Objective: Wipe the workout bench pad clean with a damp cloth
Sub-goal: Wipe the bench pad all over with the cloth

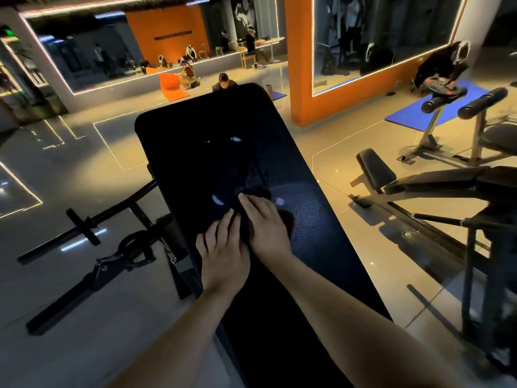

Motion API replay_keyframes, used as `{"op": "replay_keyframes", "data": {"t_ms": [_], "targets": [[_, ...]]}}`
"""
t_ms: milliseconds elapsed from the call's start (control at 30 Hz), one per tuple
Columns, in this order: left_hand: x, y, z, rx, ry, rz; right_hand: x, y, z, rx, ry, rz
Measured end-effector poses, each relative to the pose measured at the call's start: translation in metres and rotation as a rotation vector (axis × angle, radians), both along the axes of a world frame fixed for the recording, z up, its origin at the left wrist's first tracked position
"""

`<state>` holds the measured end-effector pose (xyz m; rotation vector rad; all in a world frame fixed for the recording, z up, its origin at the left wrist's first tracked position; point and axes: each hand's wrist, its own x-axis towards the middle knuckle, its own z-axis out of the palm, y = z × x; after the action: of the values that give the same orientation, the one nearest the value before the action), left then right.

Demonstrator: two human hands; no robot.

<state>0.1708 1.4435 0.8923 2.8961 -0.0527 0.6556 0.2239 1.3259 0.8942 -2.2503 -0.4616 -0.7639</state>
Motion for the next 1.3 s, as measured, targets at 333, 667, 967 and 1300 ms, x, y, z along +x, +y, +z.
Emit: {"op": "replay_keyframes", "data": {"t_ms": [333, 667, 967, 1300], "targets": [[0.0, -0.003, 0.001, -0.027, -0.003, -0.002, 0.004, -0.048, 0.003, 0.219, 0.19, -0.396], [-0.004, 0.002, 0.004, -0.025, 0.015, -0.051, 0.013, -0.076, -0.003, 0.171, 0.141, -0.372], [-0.001, 0.007, 0.002, -0.008, 0.009, -0.076, -0.006, -0.058, -0.01, -0.17, -0.103, -0.178], [-0.001, 0.004, 0.0, 0.03, 0.009, -0.066, -0.006, -0.007, -0.01, -0.038, -0.03, -0.005]]}}
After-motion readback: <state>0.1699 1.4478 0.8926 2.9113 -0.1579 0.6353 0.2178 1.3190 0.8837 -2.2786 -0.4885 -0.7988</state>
